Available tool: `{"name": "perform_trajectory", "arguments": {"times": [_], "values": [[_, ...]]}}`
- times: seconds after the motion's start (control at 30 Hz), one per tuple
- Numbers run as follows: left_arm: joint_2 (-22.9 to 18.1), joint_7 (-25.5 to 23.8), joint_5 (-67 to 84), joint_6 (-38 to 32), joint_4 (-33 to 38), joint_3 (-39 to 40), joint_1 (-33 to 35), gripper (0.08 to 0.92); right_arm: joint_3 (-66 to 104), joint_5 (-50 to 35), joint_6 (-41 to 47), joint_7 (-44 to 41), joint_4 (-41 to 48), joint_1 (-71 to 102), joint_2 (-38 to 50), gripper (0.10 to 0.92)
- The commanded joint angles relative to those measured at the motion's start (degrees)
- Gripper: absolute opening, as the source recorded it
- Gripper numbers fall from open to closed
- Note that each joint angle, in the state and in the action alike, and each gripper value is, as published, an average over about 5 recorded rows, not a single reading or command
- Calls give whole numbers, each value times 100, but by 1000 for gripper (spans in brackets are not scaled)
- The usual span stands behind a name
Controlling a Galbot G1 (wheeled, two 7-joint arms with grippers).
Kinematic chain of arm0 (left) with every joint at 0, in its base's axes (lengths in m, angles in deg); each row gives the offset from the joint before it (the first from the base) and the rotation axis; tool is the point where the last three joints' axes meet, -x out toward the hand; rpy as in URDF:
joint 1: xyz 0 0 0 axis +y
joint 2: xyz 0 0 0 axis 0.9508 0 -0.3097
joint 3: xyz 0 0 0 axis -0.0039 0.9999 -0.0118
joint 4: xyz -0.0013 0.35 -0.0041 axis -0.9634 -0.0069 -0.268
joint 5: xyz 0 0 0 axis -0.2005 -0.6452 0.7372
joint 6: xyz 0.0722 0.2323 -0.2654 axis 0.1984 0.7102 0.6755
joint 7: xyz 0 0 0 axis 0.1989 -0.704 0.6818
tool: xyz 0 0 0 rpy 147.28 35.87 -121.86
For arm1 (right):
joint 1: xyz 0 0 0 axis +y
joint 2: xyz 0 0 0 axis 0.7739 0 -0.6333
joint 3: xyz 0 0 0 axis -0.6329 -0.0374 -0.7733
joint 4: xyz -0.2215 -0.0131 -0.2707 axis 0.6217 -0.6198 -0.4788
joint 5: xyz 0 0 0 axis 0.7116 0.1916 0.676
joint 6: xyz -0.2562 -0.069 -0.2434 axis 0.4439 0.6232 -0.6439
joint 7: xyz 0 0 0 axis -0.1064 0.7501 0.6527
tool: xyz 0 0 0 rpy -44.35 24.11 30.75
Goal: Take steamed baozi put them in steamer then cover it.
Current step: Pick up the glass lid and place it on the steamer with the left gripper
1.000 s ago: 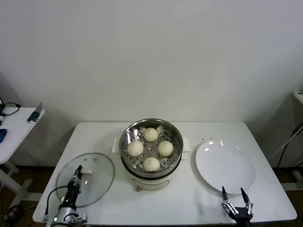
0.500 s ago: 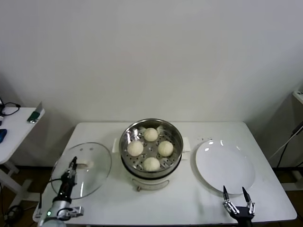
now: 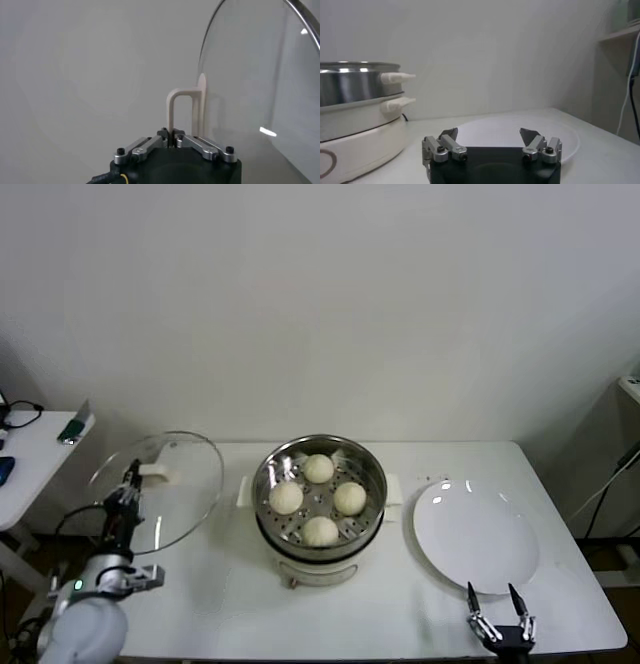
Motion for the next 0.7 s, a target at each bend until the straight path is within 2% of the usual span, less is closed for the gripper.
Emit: {"name": "perform_trajectory", "arguments": {"times": [0.03,0.47,0.7], "values": [[133,-1385,-352,1564,1385,1106,-744,143,-17,224,7,11,-47,-11,-19,823],[-1206,-2398,-2164,2059,1109,3081,-1588,143,-74,408,-50,62,-45,-51,-63,823],[-1936,-2669,-2805,2110,704,3578,-1845,143,-78,488,-76,119,-74,-31,-87,823]]}}
